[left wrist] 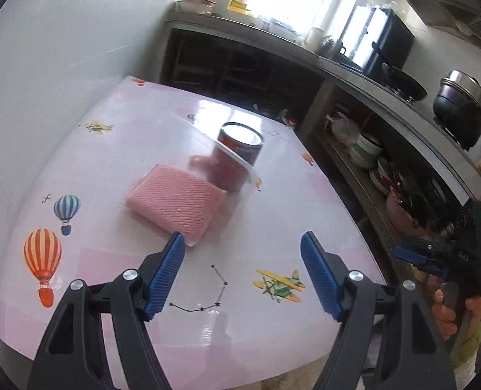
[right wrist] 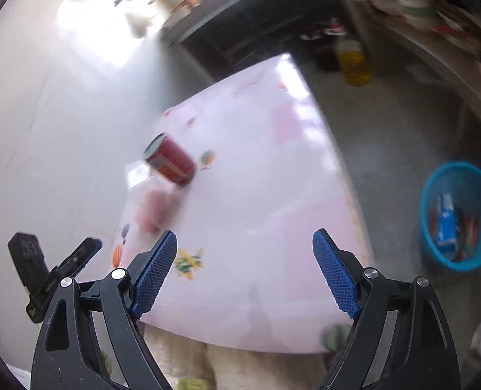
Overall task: Collect trash
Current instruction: 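Grasp the pink sponge with the left tool while the right tool pushes the clear container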
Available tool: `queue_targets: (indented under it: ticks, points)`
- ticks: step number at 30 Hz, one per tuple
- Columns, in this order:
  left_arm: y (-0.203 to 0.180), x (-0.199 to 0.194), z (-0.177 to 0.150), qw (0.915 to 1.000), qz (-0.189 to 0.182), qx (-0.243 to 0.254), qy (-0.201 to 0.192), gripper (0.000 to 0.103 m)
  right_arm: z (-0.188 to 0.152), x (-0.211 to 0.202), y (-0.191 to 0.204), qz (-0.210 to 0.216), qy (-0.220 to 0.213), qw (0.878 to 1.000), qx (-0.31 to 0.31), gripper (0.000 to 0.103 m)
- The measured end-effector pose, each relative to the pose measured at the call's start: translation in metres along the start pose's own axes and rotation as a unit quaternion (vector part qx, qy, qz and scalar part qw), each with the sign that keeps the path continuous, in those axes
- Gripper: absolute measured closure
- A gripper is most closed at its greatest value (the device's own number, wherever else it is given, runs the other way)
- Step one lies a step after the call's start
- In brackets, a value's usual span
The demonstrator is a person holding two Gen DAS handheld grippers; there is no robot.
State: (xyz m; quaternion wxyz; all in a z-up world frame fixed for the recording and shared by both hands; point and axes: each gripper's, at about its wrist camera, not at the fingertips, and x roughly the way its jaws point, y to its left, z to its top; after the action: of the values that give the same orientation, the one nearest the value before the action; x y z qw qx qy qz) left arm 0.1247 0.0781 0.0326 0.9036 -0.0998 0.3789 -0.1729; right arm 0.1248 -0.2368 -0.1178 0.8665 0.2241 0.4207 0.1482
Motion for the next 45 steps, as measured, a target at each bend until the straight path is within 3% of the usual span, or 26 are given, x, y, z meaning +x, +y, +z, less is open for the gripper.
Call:
queue_targets:
  ticks: [6, 9, 12, 17, 19, 25, 31, 40, 45]
  points:
    - [0.051, 0.025, 0.006, 0.9916, -0.022, -0.125, 0.026, 0.032, 0.008, 0.040, 0.063, 0.011, 0.030, 0.997, -0.077, 0.021]
    - [0.073, 0.047, 0.010, 0.9807, -0.037, -0.186, 0.047, 0.034, 0.008, 0.055, 0.078, 0.023, 0.044, 0.995, -0.088, 0.021]
    - [0.095, 0.070, 0.011, 0.9647, -0.050, -0.250, 0.068, 0.038, 0.008, 0.060, 0.085, 0.025, 0.051, 0.994, -0.092, 0.021]
    - [0.109, 0.094, 0.014, 0.9550, -0.021, -0.284, 0.082, 0.043, 0.015, 0.066, 0.092, 0.012, 0.051, 0.994, -0.097, 0.021]
    - [0.109, 0.096, 0.016, 0.9549, -0.012, -0.287, 0.076, 0.045, 0.022, 0.069, 0.098, 0.006, 0.042, 0.993, -0.109, 0.021]
    - [0.114, 0.099, 0.014, 0.9475, -0.020, -0.311, 0.071, 0.068, 0.043, 0.092, 0.130, 0.017, 0.024, 0.986, -0.166, 0.021]
    - [0.114, 0.085, 0.011, 0.9524, -0.012, -0.299, 0.058, 0.081, 0.053, 0.130, 0.155, 0.005, 0.043, 0.977, -0.207, 0.021]
    - [0.121, 0.057, -0.003, 0.9624, 0.027, -0.267, 0.041, 0.087, 0.039, 0.148, 0.171, -0.058, 0.048, 0.960, -0.269, 0.024]
    - [0.127, 0.028, -0.017, 0.9708, 0.072, -0.227, 0.030, 0.089, 0.038, 0.153, 0.171, -0.088, 0.051, 0.956, -0.276, 0.038]
